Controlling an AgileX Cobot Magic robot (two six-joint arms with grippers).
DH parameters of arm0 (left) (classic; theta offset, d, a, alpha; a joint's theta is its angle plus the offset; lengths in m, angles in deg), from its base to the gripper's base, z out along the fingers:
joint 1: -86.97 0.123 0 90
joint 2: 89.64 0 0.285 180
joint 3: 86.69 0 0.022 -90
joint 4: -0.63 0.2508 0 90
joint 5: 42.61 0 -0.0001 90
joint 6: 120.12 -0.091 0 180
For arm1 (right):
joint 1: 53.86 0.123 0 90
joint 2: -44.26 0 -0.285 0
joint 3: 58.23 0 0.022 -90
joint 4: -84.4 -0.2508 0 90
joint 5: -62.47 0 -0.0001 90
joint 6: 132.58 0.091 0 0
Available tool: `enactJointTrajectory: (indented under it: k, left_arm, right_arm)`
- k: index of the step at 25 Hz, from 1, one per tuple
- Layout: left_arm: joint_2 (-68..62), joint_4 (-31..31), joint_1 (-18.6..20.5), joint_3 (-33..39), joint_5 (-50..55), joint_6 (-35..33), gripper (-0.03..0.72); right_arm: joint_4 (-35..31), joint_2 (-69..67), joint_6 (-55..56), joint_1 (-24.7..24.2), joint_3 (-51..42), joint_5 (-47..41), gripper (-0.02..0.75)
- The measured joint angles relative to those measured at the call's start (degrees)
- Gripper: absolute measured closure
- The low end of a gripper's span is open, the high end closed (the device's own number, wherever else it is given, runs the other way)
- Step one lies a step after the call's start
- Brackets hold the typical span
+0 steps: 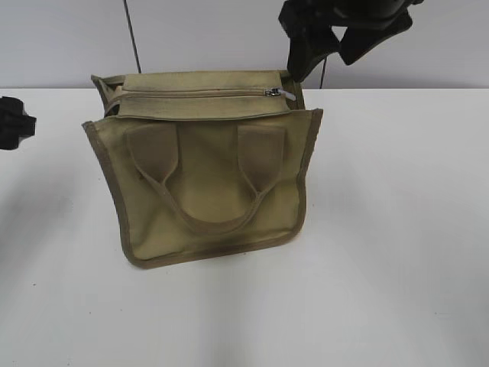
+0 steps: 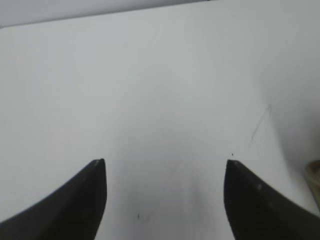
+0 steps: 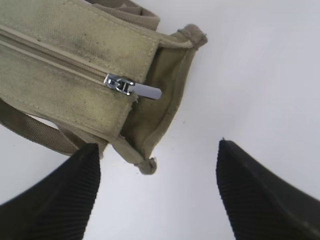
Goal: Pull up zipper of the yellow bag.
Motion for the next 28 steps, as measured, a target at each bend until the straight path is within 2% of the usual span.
enactJointTrajectory:
  k: [2, 4, 8, 11, 13, 15, 22, 28]
  left_arm:
    - [0.00, -3.31, -3.28, 0.00, 4.02, -1.98, 0.145]
    - [0.00, -9.07, -6.78, 0.00, 7.34, -6.93, 0.155]
    - [0.06, -25.13, -11.97, -0.11, 13.26, -22.47, 0.175]
    - [1.49, -38.97, -13.18, -0.92, 19.79, -38.29, 0.176]
    - [3.94, -45.93, -13.30, -1.96, 24.76, -45.84, 0.177]
    - [7.02, -49.99, -13.36, -2.75, 28.65, -49.37, 0.177]
    - [25.99, -52.63, -13.43, -3.38, 40.80, -52.38, 0.162]
    - [42.59, -53.37, -13.43, -3.38, 51.12, -52.62, 0.156]
  right_arm:
    - [1.77, 1.41, -0.13, 0.66, -0.06, -0.77, 0.185]
    - [3.10, 2.69, -0.19, 1.64, -0.15, -1.54, 0.184]
    - [3.85, 5.38, -1.07, 2.99, -0.15, -2.22, 0.181]
    - [3.85, 7.48, -1.63, 3.37, -1.99, -2.44, 0.180]
    - [3.85, 9.89, -1.86, 3.37, -6.50, -1.72, 0.180]
    - [3.85, 12.95, -1.85, 3.37, -12.57, -0.29, 0.180]
    - [1.81, 29.50, -1.85, 3.37, -35.77, 2.76, 0.178]
    - [-1.58, 45.96, -1.85, 3.37, -47.35, 0.56, 0.158]
